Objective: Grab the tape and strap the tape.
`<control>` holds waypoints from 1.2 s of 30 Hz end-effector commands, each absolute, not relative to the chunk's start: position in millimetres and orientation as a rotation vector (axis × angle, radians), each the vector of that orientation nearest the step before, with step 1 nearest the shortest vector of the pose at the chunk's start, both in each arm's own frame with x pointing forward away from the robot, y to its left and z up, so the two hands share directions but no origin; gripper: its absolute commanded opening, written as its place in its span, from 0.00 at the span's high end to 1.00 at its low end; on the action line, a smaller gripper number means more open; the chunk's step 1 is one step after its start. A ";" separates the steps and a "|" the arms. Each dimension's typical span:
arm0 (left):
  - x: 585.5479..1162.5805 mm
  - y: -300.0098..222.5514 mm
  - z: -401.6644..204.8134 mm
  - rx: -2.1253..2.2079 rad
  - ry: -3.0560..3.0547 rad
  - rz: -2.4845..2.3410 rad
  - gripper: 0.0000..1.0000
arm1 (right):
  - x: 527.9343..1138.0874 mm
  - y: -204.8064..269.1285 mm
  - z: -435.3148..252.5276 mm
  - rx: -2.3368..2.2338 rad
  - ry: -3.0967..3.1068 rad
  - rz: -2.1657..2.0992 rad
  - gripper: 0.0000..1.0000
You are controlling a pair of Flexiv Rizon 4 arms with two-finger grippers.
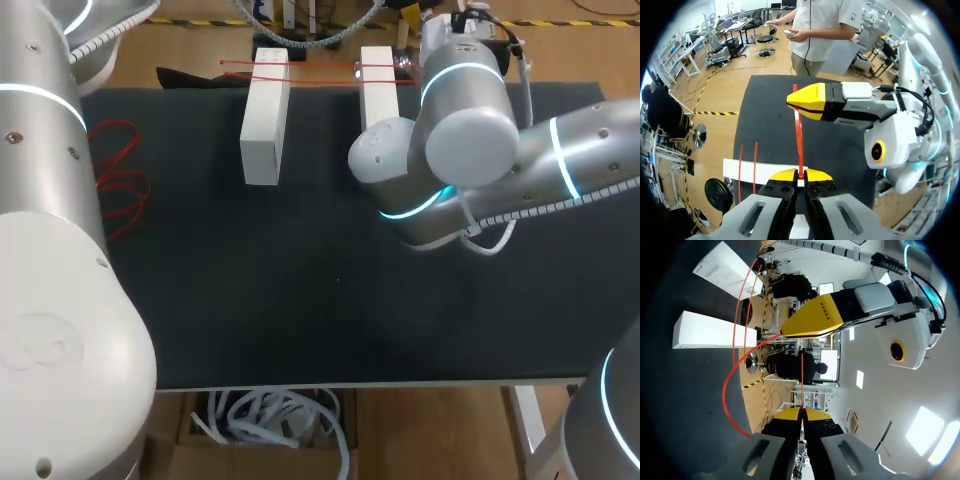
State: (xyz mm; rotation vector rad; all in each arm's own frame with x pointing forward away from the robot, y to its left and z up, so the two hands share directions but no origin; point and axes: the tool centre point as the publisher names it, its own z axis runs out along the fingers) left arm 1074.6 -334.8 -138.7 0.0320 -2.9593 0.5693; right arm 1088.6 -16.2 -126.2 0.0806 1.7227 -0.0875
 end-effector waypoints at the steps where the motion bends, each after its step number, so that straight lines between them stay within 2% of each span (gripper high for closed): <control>1: 1075.6 -335.6 -137.6 0.033 -2.958 0.560 1.00 | 1090.1 -10.7 -125.2 0.084 1.725 -0.092 1.00; 36: 1075.6 -335.6 -137.6 0.033 -2.958 0.560 1.00 | 1087.6 -2.5 -128.7 0.077 1.732 -0.084 1.00</control>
